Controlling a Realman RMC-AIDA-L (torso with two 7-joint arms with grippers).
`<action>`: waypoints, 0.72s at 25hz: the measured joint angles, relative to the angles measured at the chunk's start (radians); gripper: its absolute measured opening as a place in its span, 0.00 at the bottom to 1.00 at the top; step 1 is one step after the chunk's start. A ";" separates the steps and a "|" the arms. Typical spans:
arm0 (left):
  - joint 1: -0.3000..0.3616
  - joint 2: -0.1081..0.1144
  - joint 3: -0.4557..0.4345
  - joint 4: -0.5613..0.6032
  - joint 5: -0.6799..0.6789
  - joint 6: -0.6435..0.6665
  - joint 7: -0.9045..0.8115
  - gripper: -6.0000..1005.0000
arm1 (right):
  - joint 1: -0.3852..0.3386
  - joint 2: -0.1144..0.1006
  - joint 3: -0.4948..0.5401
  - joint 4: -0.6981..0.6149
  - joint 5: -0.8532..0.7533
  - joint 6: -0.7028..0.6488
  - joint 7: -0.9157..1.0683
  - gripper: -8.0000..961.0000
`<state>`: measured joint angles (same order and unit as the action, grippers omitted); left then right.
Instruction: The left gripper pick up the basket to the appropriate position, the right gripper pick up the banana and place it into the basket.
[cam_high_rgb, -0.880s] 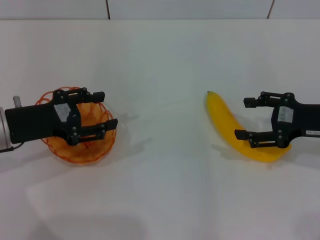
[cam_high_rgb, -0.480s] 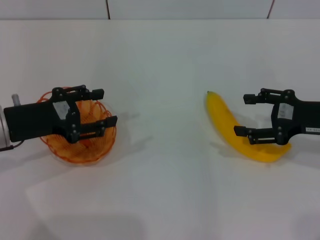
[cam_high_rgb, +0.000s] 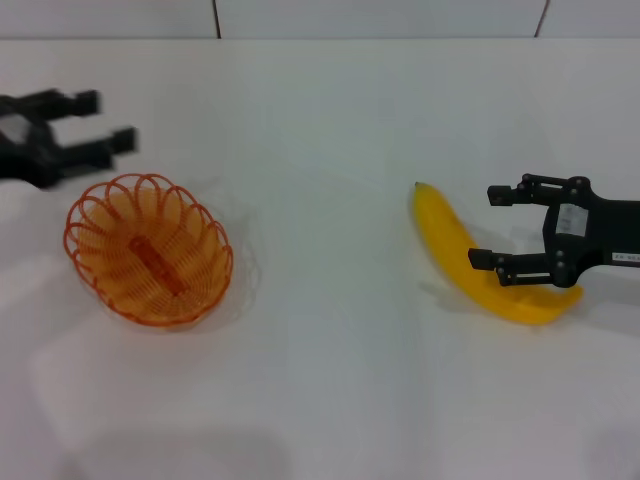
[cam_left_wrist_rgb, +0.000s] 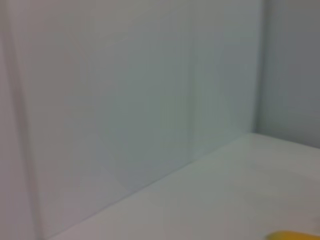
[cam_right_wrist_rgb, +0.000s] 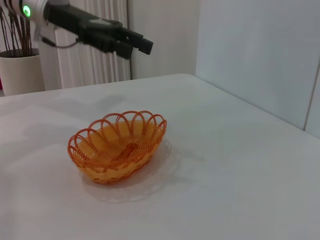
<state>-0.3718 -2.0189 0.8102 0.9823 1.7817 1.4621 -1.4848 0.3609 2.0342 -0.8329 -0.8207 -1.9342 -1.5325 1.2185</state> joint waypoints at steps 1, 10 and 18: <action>-0.004 0.010 -0.022 0.031 0.030 -0.003 -0.075 0.72 | 0.000 0.000 0.000 0.000 0.000 0.000 0.000 0.89; -0.090 0.140 -0.056 0.040 0.212 0.013 -0.429 0.72 | 0.007 -0.002 0.000 0.000 -0.001 0.000 0.000 0.89; -0.163 0.155 -0.060 0.014 0.383 0.031 -0.470 0.72 | 0.013 -0.002 -0.006 -0.005 -0.007 0.000 0.015 0.89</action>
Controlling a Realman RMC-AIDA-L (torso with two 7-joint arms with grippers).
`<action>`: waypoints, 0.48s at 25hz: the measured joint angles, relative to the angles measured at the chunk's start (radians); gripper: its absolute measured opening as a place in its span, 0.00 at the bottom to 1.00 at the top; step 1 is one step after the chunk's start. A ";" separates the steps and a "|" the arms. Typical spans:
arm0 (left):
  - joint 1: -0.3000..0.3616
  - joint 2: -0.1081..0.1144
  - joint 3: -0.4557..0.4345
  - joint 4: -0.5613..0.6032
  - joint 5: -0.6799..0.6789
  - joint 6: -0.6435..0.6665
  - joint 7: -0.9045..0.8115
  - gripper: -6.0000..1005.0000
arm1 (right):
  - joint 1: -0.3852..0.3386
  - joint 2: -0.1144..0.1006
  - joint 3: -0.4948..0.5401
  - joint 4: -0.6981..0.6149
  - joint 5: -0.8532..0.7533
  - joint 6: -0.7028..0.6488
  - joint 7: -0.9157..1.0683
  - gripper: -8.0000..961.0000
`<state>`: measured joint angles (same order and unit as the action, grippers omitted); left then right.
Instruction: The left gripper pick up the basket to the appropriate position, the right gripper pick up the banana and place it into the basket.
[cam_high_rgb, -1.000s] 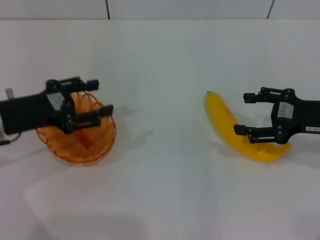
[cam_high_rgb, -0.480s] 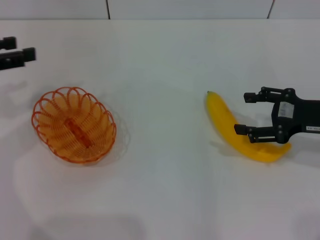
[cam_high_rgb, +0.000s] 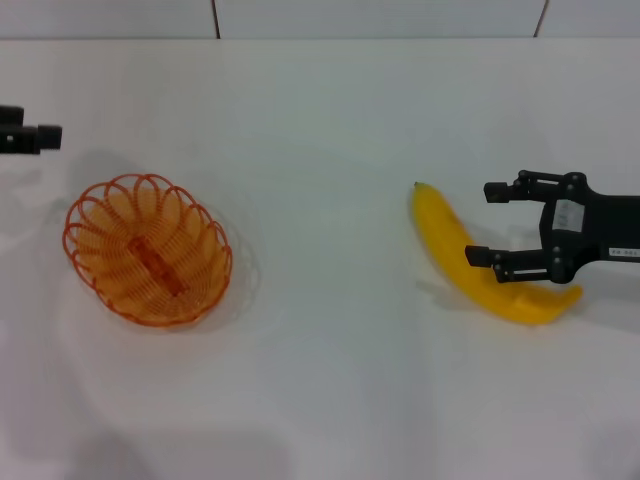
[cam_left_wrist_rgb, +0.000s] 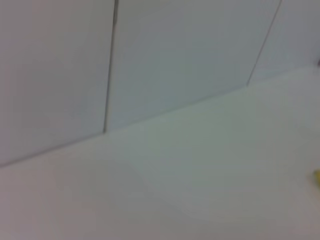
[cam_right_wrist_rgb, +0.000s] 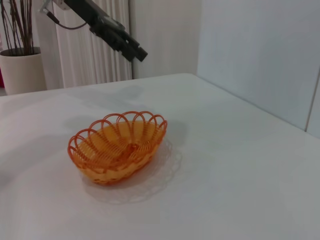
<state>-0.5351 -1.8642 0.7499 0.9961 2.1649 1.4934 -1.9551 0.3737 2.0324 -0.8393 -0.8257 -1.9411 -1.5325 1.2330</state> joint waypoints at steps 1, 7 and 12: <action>-0.008 -0.002 -0.001 -0.002 0.029 -0.002 -0.002 0.72 | 0.001 0.000 -0.002 -0.001 -0.001 0.000 0.002 0.89; -0.034 -0.035 0.005 -0.009 0.135 -0.032 0.004 0.72 | 0.003 0.000 -0.002 0.000 -0.001 0.000 0.004 0.89; -0.068 -0.052 0.003 -0.052 0.208 -0.070 0.004 0.72 | 0.010 -0.001 -0.003 0.006 -0.011 0.000 0.005 0.89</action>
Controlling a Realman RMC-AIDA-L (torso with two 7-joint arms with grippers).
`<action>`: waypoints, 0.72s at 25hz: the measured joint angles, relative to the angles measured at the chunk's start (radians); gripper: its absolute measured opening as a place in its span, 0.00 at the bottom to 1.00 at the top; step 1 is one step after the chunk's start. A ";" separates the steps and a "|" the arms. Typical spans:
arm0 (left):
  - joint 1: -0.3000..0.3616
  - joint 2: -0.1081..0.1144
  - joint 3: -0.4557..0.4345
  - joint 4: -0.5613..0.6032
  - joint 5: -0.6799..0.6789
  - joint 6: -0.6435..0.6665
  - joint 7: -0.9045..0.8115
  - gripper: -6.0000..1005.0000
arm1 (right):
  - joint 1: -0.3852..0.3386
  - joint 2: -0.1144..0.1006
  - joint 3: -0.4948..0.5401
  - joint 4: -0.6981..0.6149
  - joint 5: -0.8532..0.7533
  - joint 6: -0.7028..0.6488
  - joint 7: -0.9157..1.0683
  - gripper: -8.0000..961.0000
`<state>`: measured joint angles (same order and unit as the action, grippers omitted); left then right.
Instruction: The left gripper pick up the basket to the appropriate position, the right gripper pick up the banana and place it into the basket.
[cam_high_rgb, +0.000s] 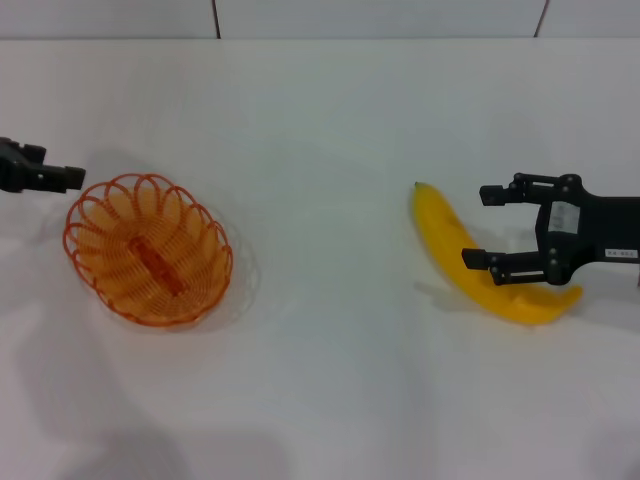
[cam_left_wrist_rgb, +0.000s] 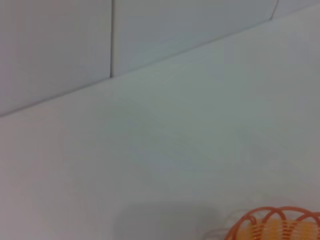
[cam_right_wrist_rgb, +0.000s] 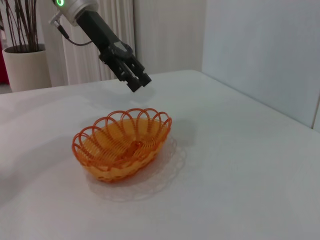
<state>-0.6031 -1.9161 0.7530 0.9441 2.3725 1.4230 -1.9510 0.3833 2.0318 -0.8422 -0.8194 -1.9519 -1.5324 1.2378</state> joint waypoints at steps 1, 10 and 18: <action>-0.004 -0.003 0.000 -0.006 0.007 -0.007 0.000 0.72 | 0.000 0.000 0.000 0.000 -0.002 0.000 0.000 0.89; -0.025 -0.030 0.007 -0.014 0.057 -0.045 0.011 0.73 | 0.002 0.003 -0.010 0.000 -0.006 0.000 0.000 0.89; -0.066 -0.062 0.017 -0.034 0.174 -0.091 0.025 0.73 | 0.002 0.004 -0.020 0.004 -0.006 0.000 0.002 0.89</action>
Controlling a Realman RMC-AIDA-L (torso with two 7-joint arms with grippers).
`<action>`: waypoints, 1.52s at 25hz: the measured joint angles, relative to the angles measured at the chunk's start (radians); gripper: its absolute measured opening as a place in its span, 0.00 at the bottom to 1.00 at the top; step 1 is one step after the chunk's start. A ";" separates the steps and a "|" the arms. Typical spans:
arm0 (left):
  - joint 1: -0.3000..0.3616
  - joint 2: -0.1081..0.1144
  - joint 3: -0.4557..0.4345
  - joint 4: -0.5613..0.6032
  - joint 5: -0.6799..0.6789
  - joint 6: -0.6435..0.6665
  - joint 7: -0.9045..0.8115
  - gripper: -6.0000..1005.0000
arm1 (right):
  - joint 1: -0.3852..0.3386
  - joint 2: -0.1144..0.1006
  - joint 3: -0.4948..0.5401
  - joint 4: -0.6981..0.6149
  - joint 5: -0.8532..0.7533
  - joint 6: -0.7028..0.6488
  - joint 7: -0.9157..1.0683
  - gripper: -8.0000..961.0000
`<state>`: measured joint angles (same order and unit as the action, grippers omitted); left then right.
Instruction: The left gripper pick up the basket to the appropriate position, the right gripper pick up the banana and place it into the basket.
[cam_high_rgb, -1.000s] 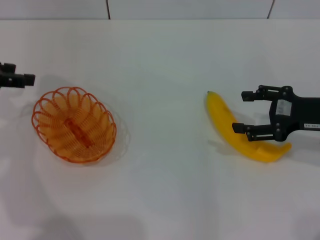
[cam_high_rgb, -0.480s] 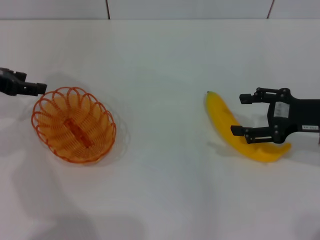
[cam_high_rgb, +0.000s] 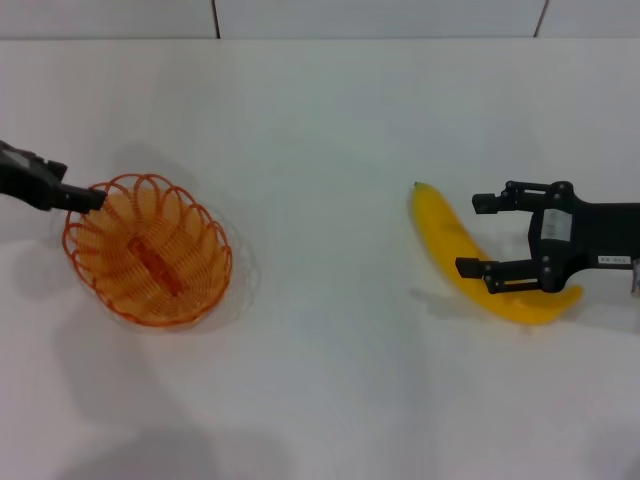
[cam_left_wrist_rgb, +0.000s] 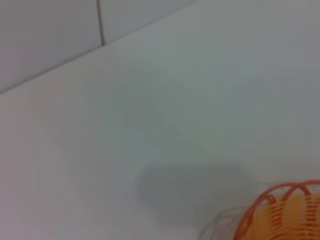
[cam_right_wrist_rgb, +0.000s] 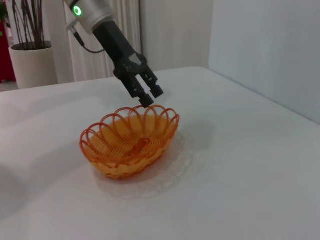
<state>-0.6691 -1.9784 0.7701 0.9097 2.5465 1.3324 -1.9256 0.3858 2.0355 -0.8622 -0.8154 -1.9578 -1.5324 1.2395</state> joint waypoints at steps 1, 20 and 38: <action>-0.005 -0.003 0.000 -0.009 0.007 -0.006 0.005 0.73 | 0.001 0.000 -0.004 0.003 0.000 0.000 0.000 0.89; -0.010 -0.046 0.016 -0.072 0.026 -0.127 0.060 0.70 | 0.012 -0.003 -0.021 0.023 -0.001 0.022 0.000 0.89; -0.007 -0.051 0.016 -0.095 0.017 -0.165 0.079 0.67 | 0.025 -0.005 -0.021 0.047 -0.010 0.044 0.007 0.89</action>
<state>-0.6764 -2.0293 0.7863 0.8145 2.5631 1.1670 -1.8468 0.4110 2.0303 -0.8836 -0.7685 -1.9681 -1.4879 1.2463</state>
